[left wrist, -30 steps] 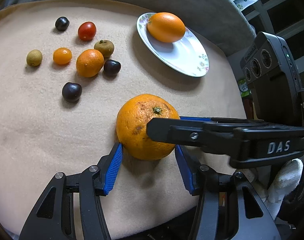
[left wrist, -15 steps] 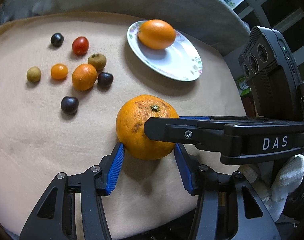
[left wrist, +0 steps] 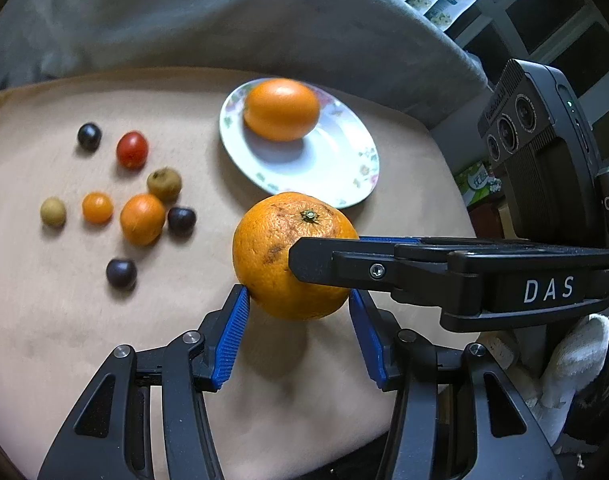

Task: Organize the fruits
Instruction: 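Carry the second orange onto the plate beside the first and release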

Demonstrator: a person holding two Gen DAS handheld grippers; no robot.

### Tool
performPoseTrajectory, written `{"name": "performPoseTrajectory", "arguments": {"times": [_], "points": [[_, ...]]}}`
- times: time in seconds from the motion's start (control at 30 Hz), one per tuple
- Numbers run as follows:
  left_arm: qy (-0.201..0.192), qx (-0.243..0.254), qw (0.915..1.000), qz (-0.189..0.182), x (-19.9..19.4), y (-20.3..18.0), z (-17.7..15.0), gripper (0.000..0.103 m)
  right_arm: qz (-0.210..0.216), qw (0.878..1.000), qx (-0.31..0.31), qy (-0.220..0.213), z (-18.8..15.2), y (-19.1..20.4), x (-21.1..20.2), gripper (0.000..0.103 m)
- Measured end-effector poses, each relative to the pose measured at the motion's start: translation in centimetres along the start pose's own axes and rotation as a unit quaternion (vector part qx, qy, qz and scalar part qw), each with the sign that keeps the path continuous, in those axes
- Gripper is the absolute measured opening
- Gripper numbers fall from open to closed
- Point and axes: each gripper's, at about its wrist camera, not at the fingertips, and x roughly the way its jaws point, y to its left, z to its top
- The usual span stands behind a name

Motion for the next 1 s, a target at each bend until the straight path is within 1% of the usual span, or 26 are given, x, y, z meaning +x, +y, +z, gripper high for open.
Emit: {"name": "performPoseTrajectory", "arguments": {"times": [0.33, 0.63, 0.87, 1.0], "points": [[-0.004, 0.021, 0.9997, -0.013, 2.0, -2.4, 3.4, 0.051, -0.010, 0.999, 0.018, -0.025, 2.2, -2.8, -2.7, 0.066], [-0.002, 0.038, 0.9991, -0.018, 4.3, -4.4, 6.1, 0.051, -0.017, 0.999, 0.030, -0.036, 4.4, -5.9, -3.8, 0.066], [-0.001, 0.033, 0.9993, -0.018, 5.7, -5.2, 7.2, 0.051, -0.022, 0.999, 0.032, -0.036, 5.6, -7.6, -4.3, 0.066], [0.005, 0.034, 0.9992, -0.020, 6.3, -5.2, 7.4, 0.048, -0.027, 0.998, 0.032, -0.036, 6.1, -8.2, -4.4, 0.066]]}}
